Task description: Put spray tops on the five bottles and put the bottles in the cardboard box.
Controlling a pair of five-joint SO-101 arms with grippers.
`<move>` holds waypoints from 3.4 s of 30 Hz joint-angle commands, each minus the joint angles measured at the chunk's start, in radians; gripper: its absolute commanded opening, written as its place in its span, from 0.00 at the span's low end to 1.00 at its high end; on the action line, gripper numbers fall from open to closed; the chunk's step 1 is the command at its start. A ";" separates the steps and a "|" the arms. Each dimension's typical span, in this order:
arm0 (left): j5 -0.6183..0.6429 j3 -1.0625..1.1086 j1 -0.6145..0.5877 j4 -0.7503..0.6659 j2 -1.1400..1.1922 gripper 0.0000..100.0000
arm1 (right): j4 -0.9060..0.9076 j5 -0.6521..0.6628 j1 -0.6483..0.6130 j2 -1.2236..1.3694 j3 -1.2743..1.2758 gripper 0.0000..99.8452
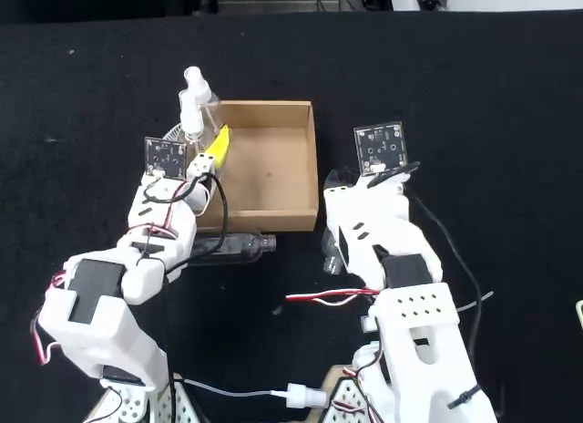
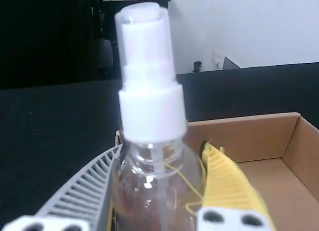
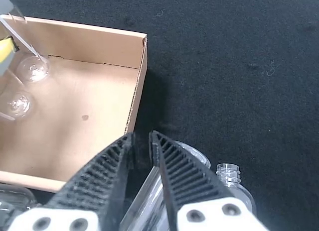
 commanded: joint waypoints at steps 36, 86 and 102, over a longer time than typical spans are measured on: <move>-0.009 0.085 -0.036 0.061 -0.219 0.28 | -0.029 0.000 0.015 -0.025 -0.005 0.04; -0.025 -0.163 -0.022 1.494 -0.858 0.03 | -0.029 0.000 0.012 -0.025 -0.005 0.04; -0.002 -0.426 0.027 1.625 -0.443 0.03 | -0.029 0.000 0.011 -0.025 -0.005 0.04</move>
